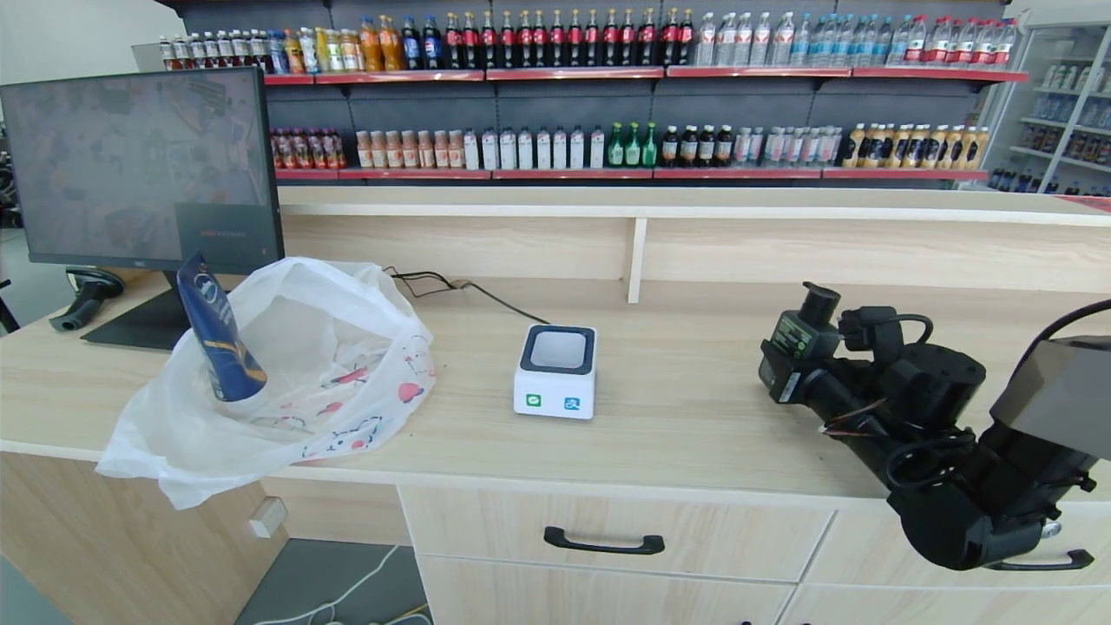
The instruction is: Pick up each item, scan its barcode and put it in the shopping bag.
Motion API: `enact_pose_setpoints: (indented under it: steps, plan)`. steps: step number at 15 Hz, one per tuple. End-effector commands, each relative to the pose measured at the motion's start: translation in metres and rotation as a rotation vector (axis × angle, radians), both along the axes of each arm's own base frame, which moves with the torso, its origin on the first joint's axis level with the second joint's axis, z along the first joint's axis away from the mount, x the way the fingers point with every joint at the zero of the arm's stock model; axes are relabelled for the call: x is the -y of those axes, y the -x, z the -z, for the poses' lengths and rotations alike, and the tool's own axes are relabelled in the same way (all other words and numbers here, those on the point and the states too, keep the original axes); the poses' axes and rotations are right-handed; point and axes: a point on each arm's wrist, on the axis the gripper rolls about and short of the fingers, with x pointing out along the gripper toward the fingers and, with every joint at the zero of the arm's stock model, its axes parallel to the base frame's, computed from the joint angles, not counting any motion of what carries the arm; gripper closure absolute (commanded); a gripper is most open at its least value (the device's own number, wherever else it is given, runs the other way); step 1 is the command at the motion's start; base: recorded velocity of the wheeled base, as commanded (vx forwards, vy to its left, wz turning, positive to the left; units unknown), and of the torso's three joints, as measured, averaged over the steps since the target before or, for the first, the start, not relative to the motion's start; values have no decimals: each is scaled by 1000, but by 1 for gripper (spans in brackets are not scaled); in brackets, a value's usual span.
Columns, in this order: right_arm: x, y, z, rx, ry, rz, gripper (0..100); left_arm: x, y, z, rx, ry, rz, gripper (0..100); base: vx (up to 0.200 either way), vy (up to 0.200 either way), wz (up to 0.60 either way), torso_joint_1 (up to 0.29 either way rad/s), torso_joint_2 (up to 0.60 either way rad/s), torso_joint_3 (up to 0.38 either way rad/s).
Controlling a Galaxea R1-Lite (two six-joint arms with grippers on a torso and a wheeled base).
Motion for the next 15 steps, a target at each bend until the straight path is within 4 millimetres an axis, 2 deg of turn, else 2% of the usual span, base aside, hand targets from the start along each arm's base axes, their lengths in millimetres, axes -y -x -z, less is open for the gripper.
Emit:
enact_pose_setpoints:
  steps: [1, 5, 10, 15]
  plan:
    - [-1, 5, -11, 30, -5, -5, 100, 0, 0, 0, 1, 1, 0, 0, 0, 0, 0, 0, 0, 0]
    - [-5, 22, -23, 39, -7, -25, 100, 0, 0, 0, 1, 1, 0, 0, 0, 0, 0, 0, 0, 0]
    - [-6, 61, -38, 35, -2, -52, 100, 0, 0, 0, 0, -1, 0, 0, 0, 0, 0, 0, 0, 0]
    - [-20, 93, -53, 60, -8, -133, 100, 0, 0, 0, -2, -2, 0, 0, 0, 0, 0, 0, 0, 0]
